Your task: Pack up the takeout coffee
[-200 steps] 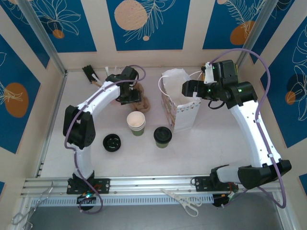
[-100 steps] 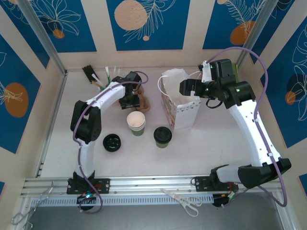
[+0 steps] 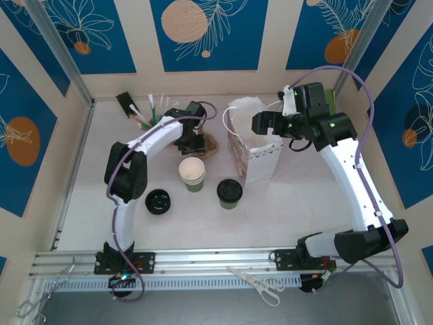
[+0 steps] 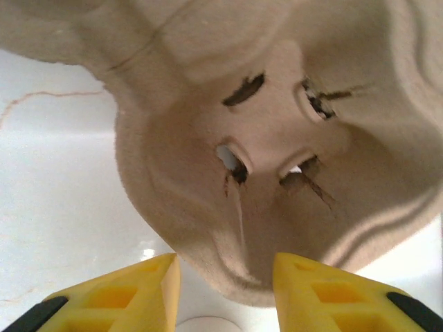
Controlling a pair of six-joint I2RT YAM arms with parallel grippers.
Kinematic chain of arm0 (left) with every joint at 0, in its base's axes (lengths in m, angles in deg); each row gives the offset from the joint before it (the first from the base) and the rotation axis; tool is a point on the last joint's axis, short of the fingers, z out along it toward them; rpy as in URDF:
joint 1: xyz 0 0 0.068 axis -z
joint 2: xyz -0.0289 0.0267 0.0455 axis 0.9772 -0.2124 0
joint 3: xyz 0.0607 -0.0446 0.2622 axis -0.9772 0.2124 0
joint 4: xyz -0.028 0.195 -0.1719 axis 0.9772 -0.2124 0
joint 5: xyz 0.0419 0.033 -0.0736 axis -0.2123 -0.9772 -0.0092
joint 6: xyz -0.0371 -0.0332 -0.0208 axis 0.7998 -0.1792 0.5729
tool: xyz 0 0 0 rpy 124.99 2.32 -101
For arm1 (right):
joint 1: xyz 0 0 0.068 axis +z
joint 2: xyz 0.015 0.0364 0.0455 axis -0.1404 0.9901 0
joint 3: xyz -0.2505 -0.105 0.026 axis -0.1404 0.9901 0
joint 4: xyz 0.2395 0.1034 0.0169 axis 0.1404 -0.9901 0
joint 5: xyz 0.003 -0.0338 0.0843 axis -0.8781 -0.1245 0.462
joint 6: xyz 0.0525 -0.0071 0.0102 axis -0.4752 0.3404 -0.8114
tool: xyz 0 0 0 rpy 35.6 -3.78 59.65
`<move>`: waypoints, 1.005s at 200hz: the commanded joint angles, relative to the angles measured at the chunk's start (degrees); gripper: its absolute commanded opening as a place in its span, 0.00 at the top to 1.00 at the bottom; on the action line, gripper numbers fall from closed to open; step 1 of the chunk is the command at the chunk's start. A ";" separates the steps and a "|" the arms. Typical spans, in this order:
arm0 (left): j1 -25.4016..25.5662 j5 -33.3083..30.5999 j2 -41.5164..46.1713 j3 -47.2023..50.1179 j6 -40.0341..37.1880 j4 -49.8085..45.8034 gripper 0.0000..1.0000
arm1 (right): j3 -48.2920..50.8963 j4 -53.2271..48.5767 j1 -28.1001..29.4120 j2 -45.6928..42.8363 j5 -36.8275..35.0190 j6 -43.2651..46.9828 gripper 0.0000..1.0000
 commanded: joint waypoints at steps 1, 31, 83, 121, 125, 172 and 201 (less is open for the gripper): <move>1.54 2.15 -0.72 -1.90 -0.79 -0.78 0.61 | -0.44 0.85 0.35 0.70 1.28 0.60 0.01; 3.19 3.49 -0.94 -2.27 -0.87 -0.76 0.61 | -0.43 0.85 0.31 0.81 1.00 0.72 0.01; 3.41 1.90 0.70 -4.15 -0.96 -2.47 0.55 | -1.99 0.35 1.48 0.81 0.83 1.32 0.01; 2.29 0.39 5.53 -5.98 -0.97 -3.11 0.48 | -4.77 1.67 8.44 0.50 -4.05 4.37 0.01; 2.21 0.16 6.23 -5.99 -0.92 -3.02 0.47 | -5.16 1.88 9.02 0.52 -4.20 4.40 0.01; -0.17 -3.38 15.37 -4.48 -0.48 -3.36 0.27 | -9.77 3.35 17.41 3.23 -5.11 6.28 0.14; -3.22 -5.31 22.84 0.33 0.37 -2.72 0.00 | -15.89 1.53 22.54 9.56 -4.92 6.76 0.31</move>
